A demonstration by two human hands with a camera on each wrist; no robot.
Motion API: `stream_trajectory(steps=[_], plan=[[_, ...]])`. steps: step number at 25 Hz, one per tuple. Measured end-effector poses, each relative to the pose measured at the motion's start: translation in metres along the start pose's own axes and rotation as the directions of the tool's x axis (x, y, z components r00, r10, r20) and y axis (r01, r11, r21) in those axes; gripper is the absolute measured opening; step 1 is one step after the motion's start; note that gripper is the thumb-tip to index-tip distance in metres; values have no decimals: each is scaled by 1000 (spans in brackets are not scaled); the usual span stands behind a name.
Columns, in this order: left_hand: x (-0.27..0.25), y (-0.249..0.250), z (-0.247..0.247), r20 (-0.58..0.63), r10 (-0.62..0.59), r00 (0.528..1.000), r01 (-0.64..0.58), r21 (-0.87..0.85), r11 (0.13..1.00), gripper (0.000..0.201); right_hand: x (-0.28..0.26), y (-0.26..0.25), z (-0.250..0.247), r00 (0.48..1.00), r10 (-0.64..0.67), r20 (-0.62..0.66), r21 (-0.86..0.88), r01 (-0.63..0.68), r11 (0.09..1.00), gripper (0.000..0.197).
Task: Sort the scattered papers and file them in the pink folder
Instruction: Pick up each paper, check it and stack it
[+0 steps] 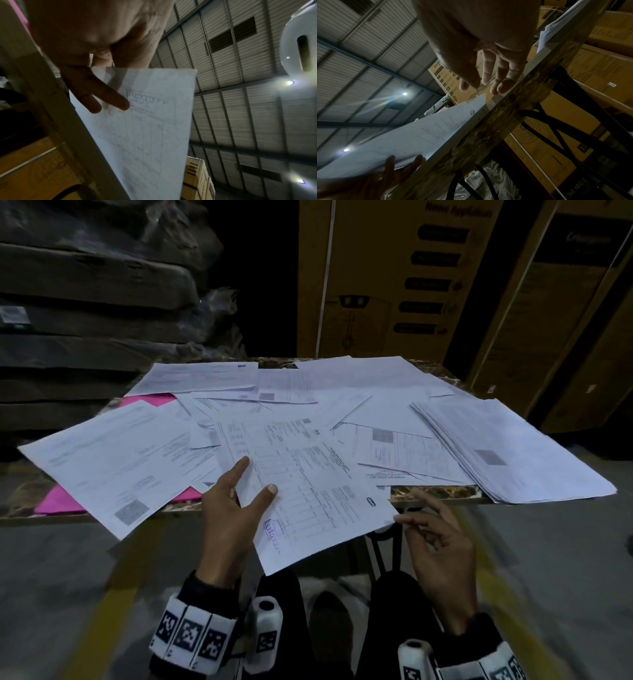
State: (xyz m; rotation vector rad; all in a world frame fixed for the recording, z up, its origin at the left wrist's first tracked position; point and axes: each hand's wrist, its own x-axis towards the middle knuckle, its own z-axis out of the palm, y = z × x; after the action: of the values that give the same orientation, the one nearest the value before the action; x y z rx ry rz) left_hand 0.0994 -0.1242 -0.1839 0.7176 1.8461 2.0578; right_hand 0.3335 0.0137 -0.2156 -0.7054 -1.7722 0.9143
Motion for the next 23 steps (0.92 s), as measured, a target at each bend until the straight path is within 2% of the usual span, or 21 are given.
stream_trajectory(steps=[3,6,8,10,15,19,23], plan=[[11,-7,-1,-7,40,999,-40,36,999,62,24,0,4,997,-70,16,-92,72,993,32],[21,-8,-3,-27,60,998,-59,29,998,58,57,2,7,989,-122,80,-277,140,951,31],[28,-11,-4,-27,60,998,-59,42,997,57,79,7,9,984,-102,144,-407,153,901,26],[30,-13,-5,-24,40,999,-39,45,998,56,95,9,12,975,-27,219,-498,136,857,22],[30,-14,-9,-18,-11,1000,11,-35,999,53,107,17,25,908,92,408,-511,144,847,22],[31,-14,-14,-10,7,1000,-7,-23,1000,49,106,18,28,895,120,429,-588,176,789,28],[26,-15,-18,-31,46,998,-47,-12,999,48,108,23,28,879,17,477,-626,326,708,38]])
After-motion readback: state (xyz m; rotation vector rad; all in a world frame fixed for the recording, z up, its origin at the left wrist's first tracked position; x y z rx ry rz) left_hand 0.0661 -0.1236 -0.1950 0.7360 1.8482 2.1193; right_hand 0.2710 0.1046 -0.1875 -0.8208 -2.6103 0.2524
